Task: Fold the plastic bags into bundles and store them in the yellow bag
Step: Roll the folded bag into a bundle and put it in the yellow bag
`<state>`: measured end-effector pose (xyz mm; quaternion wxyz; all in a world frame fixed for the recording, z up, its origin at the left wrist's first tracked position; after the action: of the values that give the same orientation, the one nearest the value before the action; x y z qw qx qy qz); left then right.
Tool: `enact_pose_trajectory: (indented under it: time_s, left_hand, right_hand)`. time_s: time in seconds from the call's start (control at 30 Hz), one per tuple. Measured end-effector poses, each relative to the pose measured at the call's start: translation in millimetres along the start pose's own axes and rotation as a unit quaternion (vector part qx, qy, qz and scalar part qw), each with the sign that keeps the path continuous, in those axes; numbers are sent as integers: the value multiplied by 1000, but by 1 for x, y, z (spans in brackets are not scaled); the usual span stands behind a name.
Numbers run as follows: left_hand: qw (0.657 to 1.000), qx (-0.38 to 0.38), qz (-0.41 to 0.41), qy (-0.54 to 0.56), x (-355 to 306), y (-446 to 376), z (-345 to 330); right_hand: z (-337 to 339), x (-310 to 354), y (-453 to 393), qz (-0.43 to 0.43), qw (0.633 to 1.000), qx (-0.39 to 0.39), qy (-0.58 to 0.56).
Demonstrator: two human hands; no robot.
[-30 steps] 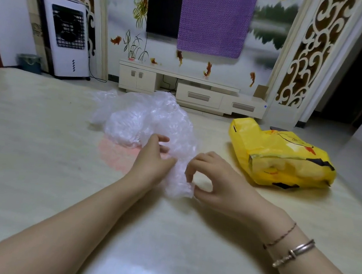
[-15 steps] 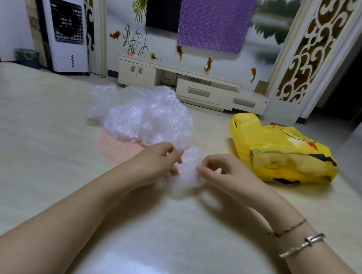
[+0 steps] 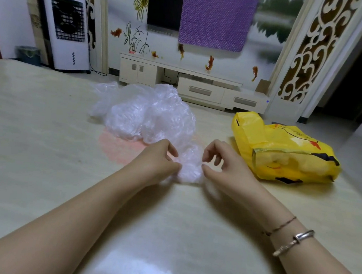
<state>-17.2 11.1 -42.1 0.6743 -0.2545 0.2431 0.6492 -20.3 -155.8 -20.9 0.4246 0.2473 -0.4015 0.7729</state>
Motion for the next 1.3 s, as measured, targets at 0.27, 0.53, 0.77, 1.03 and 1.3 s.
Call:
enact_pose_trajectory:
  time_s: [0.27, 0.53, 0.77, 1.03, 1.3]
  left_hand:
    - [1000, 3, 17, 5, -1, -1, 0]
    - [985, 20, 46, 168, 3, -2, 9]
    - [995, 3, -63, 72, -13, 10, 19]
    - [988, 66, -17, 137, -13, 10, 2]
    - [981, 71, 26, 179, -12, 7, -5]
  right_hand:
    - [-14, 0, 9, 4, 992, 118, 53]
    - [-19, -2, 6, 31, 990, 91, 108]
    - [-9, -3, 3, -12, 999, 37, 36]
    - [8, -11, 4, -160, 976, 49, -140]
    - [0, -13, 0, -155, 978, 56, -127]
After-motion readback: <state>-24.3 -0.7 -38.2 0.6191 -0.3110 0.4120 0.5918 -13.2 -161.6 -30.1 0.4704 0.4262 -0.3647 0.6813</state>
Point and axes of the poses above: each hand's wrist, its own y-axis away from the middle knuckle, its own z-axis out of the back of the hand, x = y × z, the point moved 5 cm from there along -y, towards the middle knuckle, and after that the axes turned 13 degrees about -y, right-handed, at the moved point
